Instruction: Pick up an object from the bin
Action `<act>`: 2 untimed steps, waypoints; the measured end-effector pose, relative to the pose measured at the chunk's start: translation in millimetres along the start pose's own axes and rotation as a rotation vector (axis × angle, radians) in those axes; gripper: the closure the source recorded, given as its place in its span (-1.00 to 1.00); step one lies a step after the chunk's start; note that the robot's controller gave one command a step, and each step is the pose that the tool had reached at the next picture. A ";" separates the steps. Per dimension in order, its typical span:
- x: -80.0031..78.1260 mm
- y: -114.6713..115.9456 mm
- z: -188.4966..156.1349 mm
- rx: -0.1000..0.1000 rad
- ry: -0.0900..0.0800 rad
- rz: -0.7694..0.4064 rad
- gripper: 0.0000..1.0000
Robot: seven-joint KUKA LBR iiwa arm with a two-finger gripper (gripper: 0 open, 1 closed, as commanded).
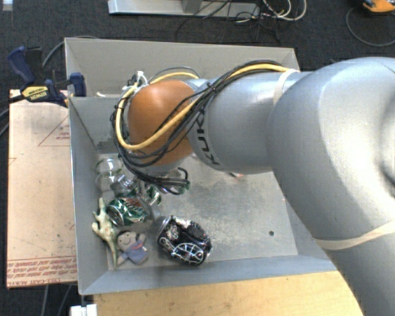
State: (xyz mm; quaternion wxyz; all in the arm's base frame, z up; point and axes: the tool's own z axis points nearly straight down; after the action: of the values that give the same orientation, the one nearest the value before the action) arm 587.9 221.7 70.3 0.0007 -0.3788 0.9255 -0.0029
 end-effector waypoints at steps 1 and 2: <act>0.3 -4.4 0.4 -0.009 -0.002 0.013 1.00; 0.2 4.6 0.1 0.002 -0.003 -0.134 1.00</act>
Offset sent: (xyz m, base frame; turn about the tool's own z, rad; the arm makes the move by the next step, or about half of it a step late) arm -0.0045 0.0036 -0.0003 -0.1379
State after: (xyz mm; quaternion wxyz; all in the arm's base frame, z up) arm 584.6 224.8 70.2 0.0021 -0.4401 0.8979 -0.0033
